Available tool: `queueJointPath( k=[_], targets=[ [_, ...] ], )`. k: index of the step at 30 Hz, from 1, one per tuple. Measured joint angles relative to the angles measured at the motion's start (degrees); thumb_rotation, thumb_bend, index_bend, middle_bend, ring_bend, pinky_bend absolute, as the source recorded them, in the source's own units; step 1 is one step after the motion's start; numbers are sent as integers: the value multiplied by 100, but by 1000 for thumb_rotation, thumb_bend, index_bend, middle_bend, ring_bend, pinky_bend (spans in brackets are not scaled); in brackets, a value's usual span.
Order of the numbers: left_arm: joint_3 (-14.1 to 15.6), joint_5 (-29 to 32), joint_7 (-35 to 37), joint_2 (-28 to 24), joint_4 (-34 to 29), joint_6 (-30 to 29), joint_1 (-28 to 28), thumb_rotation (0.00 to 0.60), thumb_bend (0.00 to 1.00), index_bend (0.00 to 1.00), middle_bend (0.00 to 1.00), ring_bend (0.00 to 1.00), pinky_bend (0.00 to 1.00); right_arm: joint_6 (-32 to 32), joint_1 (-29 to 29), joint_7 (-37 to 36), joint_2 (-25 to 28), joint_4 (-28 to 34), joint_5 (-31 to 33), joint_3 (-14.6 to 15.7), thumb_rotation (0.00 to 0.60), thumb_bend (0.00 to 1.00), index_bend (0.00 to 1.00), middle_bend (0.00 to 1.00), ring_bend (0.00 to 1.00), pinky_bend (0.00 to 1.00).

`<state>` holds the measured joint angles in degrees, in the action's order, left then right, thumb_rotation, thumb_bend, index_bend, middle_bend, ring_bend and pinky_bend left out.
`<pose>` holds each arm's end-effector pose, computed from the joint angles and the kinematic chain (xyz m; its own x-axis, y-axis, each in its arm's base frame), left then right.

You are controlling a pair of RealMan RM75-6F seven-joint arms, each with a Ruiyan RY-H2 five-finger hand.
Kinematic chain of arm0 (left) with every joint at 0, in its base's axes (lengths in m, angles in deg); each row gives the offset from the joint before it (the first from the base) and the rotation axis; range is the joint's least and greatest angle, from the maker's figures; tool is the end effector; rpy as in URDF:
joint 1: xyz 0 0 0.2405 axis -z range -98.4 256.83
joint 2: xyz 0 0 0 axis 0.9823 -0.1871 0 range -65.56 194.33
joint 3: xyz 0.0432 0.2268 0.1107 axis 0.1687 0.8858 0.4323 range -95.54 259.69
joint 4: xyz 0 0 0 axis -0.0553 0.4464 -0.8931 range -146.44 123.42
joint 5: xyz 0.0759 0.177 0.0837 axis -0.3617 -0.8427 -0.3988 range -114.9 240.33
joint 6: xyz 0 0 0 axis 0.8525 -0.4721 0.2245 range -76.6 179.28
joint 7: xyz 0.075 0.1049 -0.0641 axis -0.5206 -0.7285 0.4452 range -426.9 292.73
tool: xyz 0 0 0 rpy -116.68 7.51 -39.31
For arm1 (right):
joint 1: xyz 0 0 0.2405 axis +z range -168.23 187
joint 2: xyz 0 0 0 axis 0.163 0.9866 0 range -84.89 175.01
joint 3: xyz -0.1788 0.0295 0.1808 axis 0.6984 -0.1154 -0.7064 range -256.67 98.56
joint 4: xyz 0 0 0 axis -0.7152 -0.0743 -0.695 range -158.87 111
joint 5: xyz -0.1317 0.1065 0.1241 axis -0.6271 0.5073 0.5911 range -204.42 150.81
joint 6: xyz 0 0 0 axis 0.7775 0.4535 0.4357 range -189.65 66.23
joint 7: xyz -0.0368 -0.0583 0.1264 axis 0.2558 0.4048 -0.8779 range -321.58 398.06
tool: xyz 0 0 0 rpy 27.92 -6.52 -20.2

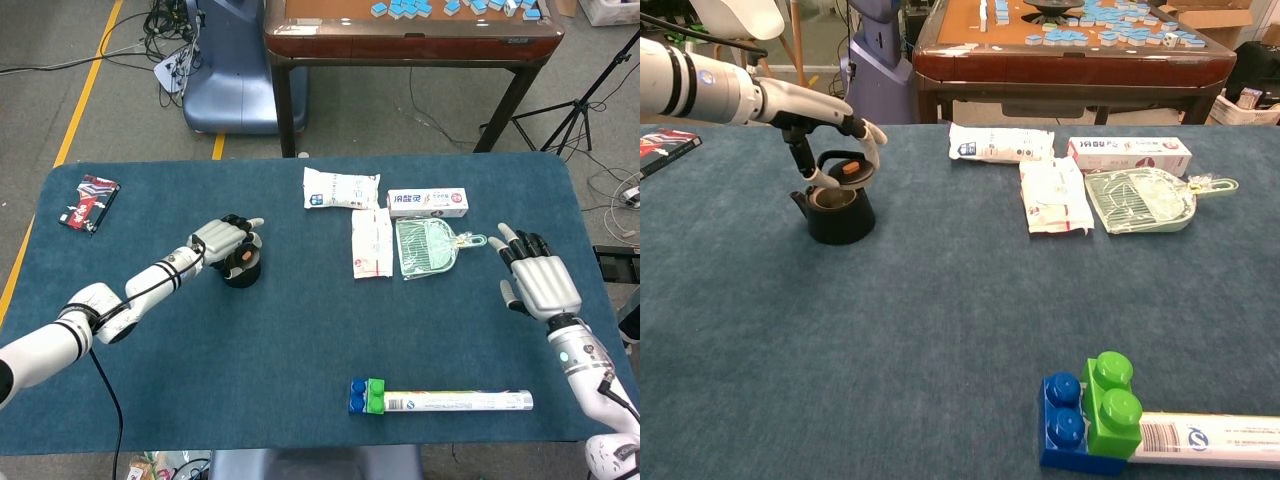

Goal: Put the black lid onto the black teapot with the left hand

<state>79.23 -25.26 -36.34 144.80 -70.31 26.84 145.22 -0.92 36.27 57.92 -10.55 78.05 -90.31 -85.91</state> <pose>-0.1260 0.4652 0.0296 0.6015 0.4525 0.6583 0.7809 -0.5068 -0.3652 -0.2562 -0.2934 0.1602 0.5974 -0.2120 0.7734 -0.7999 -0.0888 0.5935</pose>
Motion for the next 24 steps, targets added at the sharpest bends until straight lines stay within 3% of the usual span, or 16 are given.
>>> queueJointPath(
  k=[24],
  targets=[
    [586, -420, 899, 68, 435, -383, 73, 600, 331, 369, 0, 0, 0, 66, 44, 225, -41, 125, 129, 26, 600, 546, 88, 0, 0, 0]
  ],
)
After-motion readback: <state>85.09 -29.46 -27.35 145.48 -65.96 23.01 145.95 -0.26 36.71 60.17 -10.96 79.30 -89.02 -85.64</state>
